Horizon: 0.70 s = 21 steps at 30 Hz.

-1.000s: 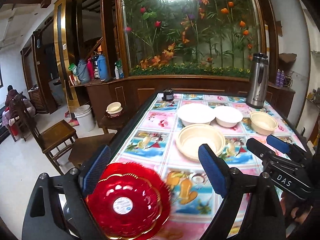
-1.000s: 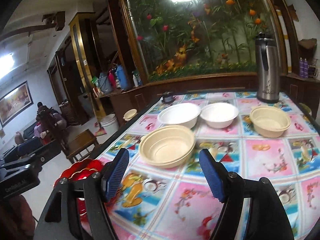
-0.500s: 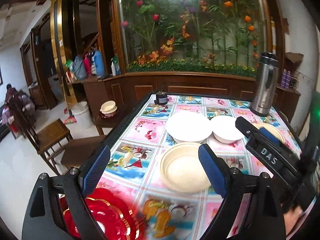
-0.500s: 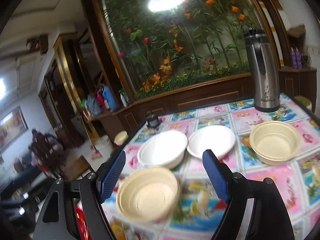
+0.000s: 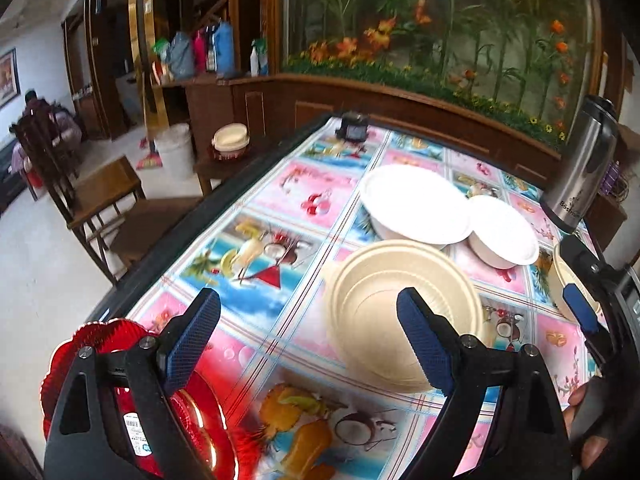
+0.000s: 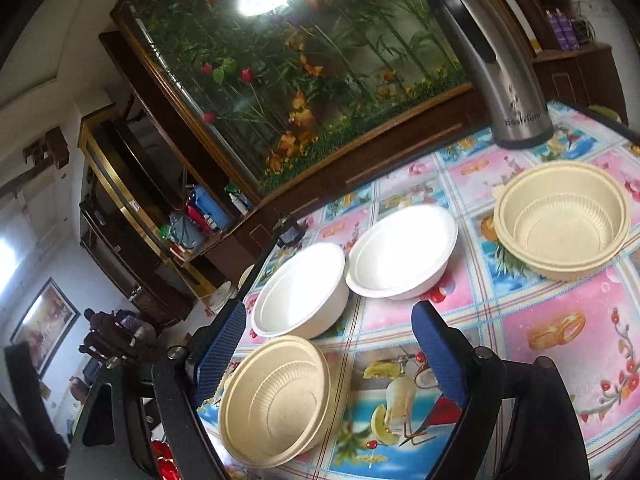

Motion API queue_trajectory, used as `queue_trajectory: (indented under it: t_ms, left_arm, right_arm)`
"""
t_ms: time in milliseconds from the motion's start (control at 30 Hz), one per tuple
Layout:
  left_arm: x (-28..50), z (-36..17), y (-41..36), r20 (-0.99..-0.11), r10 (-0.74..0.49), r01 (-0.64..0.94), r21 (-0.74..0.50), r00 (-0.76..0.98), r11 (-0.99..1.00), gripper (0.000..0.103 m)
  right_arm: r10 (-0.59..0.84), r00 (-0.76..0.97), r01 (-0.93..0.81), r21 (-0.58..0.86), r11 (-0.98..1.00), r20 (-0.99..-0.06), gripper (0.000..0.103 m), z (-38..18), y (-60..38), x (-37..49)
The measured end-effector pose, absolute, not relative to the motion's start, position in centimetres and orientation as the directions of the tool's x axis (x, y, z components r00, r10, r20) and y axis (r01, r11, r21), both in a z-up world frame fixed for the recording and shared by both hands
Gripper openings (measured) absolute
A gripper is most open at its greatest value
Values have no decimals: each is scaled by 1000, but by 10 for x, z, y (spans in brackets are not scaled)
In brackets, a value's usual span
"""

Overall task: Organize plates and bowls
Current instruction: 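Grasp the beige bowl's rim with the right gripper and lift it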

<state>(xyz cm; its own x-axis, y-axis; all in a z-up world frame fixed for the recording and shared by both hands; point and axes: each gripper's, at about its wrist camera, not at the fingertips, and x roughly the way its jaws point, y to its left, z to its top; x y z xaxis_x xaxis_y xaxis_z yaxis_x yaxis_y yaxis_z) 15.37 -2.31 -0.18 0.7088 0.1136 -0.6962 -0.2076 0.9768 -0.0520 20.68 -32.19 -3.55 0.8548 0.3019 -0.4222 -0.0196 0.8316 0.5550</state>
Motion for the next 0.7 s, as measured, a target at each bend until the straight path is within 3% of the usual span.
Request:
queue_trajectory:
  t_ms: [167,367,467,533,600,700]
  left_arm:
    - [161,-4,-11,-729,61,-196,-102,681,975,91]
    - [165,-22,-12,-778,-159,-117,-286,608,951,91]
    - [162,-26,-22,-773,-145,-112,-269,617,957,91]
    - [161,-27,-27,-766,-150,-109,-275,625,955,102]
    - [160,-24,-28,-753,-149,-104,-277,641,955,103]
    - [158,-15,-24,-720,-129,-99,-266,682,959,103]
  right_arm:
    - [346,833,-35,583,811,-431,89,-38,-317,209]
    - [352,826,-35,584,811,-440,89,-43,-313,210]
    - [357,827,-46,581,813,-434,89,-44,-310,211]
    - [348,836,-49,573,818,-424,90,-44,-309,209]
    - [335,848,-56,559,827,-410,92,-42,-310,208]
    - [351,853,-75,576,814,-386,102,-42,-311,206]
